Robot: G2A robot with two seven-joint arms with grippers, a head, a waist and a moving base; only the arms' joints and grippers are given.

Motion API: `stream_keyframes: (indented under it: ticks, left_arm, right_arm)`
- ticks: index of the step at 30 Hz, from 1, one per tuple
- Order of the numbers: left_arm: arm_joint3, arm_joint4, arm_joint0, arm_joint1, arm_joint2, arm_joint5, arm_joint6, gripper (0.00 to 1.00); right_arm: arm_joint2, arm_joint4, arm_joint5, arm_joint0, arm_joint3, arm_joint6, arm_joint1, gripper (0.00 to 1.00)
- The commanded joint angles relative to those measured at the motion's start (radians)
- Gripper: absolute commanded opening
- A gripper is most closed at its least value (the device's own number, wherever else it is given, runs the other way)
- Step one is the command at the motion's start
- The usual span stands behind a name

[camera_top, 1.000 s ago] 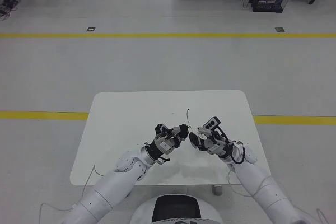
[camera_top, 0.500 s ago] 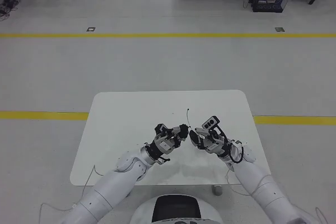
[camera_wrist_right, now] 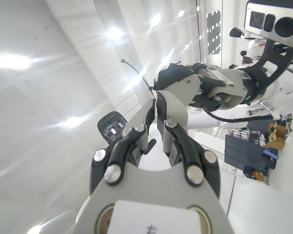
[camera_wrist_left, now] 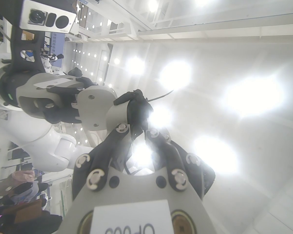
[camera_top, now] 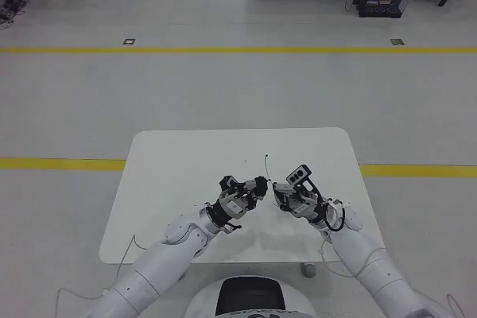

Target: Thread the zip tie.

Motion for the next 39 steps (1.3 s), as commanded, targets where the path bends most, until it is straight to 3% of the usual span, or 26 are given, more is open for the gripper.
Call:
stream_keyframes:
  ticks: [1, 39]
  left_arm:
    - [0.0, 0.0, 0.0, 0.0, 0.0, 0.0, 0.0, 0.0]
    - [0.0, 0.0, 0.0, 0.0, 0.0, 0.0, 0.0, 0.0]
  right_arm:
    - [0.001, -0.002, 0.001, 0.0, 0.0, 0.0, -0.001, 0.0]
    - [0.026, -0.042, 0.024, -0.014, 0.026, 0.0, -0.006, 0.0]
